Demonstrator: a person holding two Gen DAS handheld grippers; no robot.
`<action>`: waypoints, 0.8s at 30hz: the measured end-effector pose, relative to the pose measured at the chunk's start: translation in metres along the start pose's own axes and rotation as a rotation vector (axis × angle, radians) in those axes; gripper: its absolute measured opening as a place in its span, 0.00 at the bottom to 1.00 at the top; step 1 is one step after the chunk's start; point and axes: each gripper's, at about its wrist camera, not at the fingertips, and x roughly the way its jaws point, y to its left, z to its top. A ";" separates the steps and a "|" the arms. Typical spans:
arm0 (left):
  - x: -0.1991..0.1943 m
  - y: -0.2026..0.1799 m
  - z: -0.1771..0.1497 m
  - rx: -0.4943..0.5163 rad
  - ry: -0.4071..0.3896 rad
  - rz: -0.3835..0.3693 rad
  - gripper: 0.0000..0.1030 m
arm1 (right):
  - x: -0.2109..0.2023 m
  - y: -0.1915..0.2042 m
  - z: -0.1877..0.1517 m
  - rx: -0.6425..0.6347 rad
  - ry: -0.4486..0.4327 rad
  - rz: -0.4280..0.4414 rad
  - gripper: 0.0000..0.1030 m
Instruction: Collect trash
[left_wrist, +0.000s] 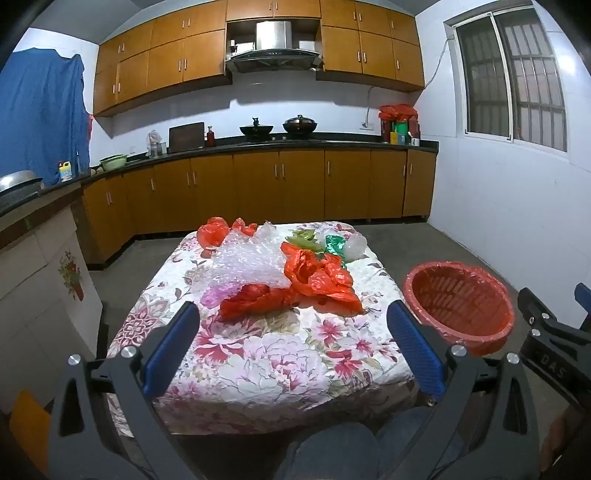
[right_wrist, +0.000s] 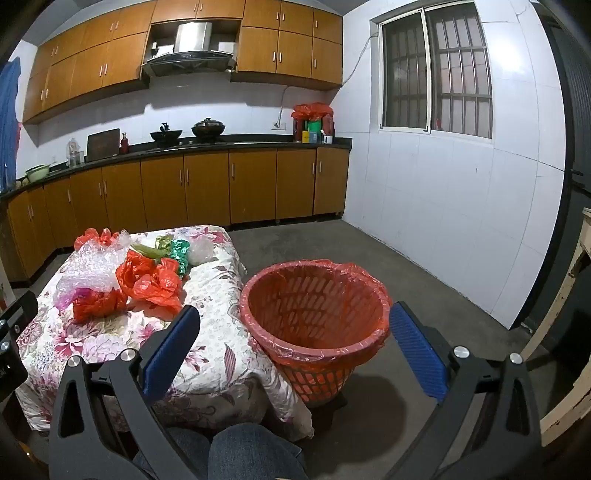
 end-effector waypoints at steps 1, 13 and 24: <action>0.000 0.000 0.000 0.003 0.001 0.000 0.96 | 0.000 0.000 0.000 0.001 0.000 0.001 0.98; 0.000 0.000 0.000 -0.003 0.003 -0.003 0.96 | 0.001 -0.002 -0.001 0.004 0.003 0.004 0.98; 0.003 0.002 -0.006 -0.009 0.009 -0.003 0.96 | 0.001 -0.001 -0.001 0.006 0.006 0.003 0.98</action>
